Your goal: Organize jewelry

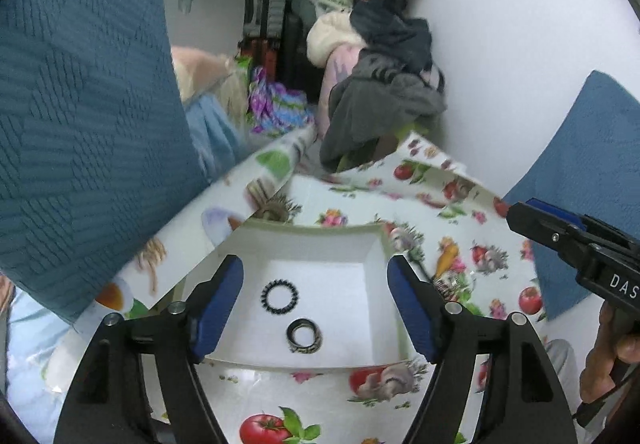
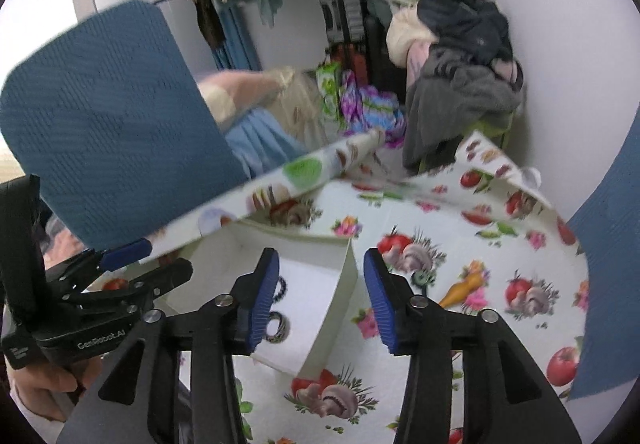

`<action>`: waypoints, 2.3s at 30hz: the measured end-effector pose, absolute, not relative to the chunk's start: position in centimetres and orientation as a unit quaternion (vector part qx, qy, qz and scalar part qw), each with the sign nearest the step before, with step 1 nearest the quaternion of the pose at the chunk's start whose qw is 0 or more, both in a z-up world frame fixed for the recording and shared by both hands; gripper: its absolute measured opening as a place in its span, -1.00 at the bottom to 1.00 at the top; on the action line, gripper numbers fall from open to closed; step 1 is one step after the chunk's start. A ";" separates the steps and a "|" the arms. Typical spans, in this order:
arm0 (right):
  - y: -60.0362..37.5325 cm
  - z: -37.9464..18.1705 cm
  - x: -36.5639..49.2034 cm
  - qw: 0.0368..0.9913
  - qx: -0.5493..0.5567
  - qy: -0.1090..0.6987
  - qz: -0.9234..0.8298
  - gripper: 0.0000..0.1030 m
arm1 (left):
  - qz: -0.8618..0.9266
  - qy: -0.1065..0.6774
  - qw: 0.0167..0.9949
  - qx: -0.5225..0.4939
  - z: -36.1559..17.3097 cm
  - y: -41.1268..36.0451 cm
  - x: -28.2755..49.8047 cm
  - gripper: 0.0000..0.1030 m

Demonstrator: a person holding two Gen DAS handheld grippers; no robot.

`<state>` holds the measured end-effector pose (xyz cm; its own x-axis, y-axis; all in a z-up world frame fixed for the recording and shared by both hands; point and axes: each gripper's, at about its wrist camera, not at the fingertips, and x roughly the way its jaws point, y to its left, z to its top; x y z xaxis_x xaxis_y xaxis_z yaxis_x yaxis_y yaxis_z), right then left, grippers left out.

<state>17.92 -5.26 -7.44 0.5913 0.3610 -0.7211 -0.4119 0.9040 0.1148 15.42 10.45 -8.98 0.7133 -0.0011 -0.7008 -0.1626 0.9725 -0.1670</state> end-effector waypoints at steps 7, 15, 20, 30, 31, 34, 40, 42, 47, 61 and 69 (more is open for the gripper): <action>-8.2 -4.2 16.4 0.908 -0.031 0.364 0.205 -0.12 | 0.038 0.345 0.932 -0.106 -5.7 7.9 14.4 0.45; -11.4 -3.0 15.1 0.919 -0.045 0.342 0.192 -0.11 | 0.017 0.330 0.938 -0.102 -4.3 4.3 14.1 0.45; -13.6 -3.6 15.0 0.923 -0.052 0.337 0.178 -0.10 | 0.006 0.334 0.937 -0.104 -5.4 2.1 14.4 0.45; -17.9 -6.9 14.5 0.923 -0.052 0.349 0.154 -0.10 | -0.008 0.348 0.929 -0.123 -8.8 -1.8 15.1 0.45; -18.4 -7.4 14.5 0.922 -0.051 0.351 0.153 -0.10 | -0.008 0.350 0.928 -0.127 -9.2 -2.1 15.1 0.45; -19.7 -8.5 14.2 0.922 -0.054 0.353 0.149 -0.10 | -0.009 0.353 0.926 -0.134 -10.4 -2.7 15.2 0.44; -22.1 -11.3 14.0 0.921 -0.050 0.360 0.140 -0.10 | -0.036 0.375 0.914 -0.148 -13.0 -4.4 16.3 0.43; -22.4 -12.2 14.7 0.919 -0.045 0.364 0.141 -0.10 | -0.040 0.384 0.911 -0.148 -13.8 -5.1 17.0 0.42; -22.9 -13.7 17.2 0.912 -0.031 0.381 0.145 -0.10 | -0.050 0.403 0.903 -0.137 -15.8 -6.8 18.8 0.41; -24.9 -22.5 26.5 0.849 -0.005 0.498 0.177 -0.12 | -0.055 0.480 0.859 -0.170 -25.1 -8.5 25.2 0.24; -25.1 -26.0 29.8 0.822 0.004 0.538 0.186 -0.12 | -0.050 0.497 0.847 -0.183 -28.2 -8.8 28.7 -0.06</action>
